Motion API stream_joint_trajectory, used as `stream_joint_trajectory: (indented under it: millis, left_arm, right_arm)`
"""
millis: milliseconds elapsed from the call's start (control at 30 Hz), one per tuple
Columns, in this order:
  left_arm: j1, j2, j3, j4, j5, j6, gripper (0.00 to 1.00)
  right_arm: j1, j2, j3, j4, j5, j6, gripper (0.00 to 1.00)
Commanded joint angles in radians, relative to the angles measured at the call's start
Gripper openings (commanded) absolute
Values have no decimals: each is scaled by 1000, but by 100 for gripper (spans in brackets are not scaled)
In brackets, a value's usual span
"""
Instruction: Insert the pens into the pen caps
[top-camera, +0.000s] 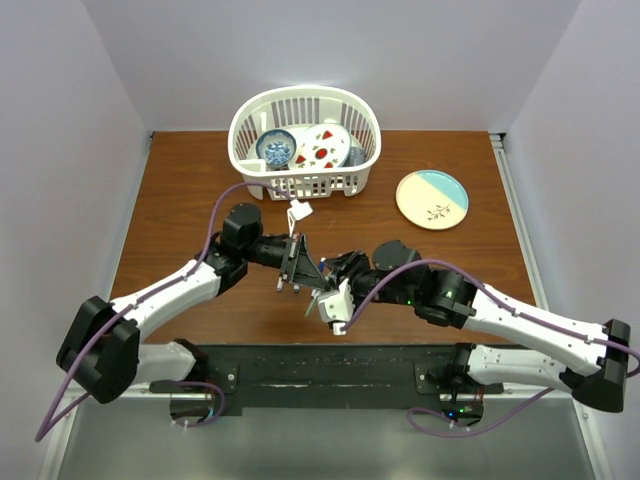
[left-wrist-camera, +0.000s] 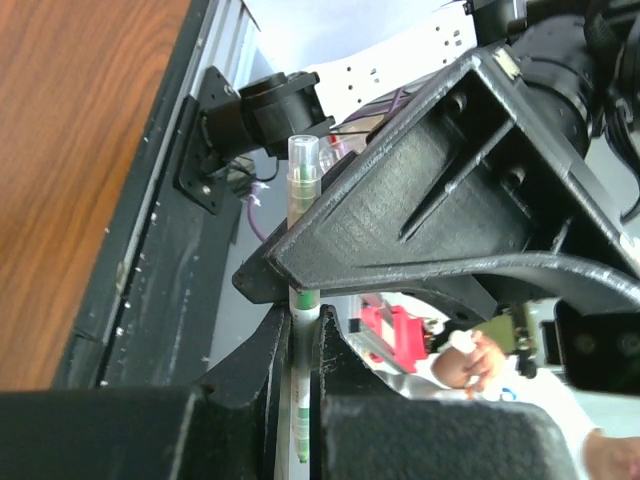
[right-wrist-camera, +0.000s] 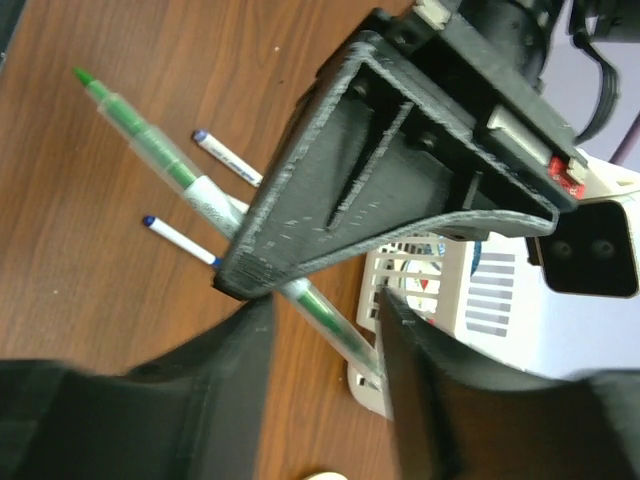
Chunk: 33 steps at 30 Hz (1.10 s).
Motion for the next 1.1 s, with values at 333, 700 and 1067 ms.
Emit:
stream_joint_trajectory:
  millis: [333, 700, 1067]
  left_arm:
    - [0, 21, 32, 195, 85, -208, 0]
    - [2, 8, 21, 333, 70, -356, 18]
    - [35, -29, 289, -388, -226, 156, 76]
  right_arm:
    - [92, 39, -48, 4, 194, -83, 36]
    - [121, 43, -75, 50, 295, -99, 0]
    - [127, -170, -331, 334, 73, 192, 0]
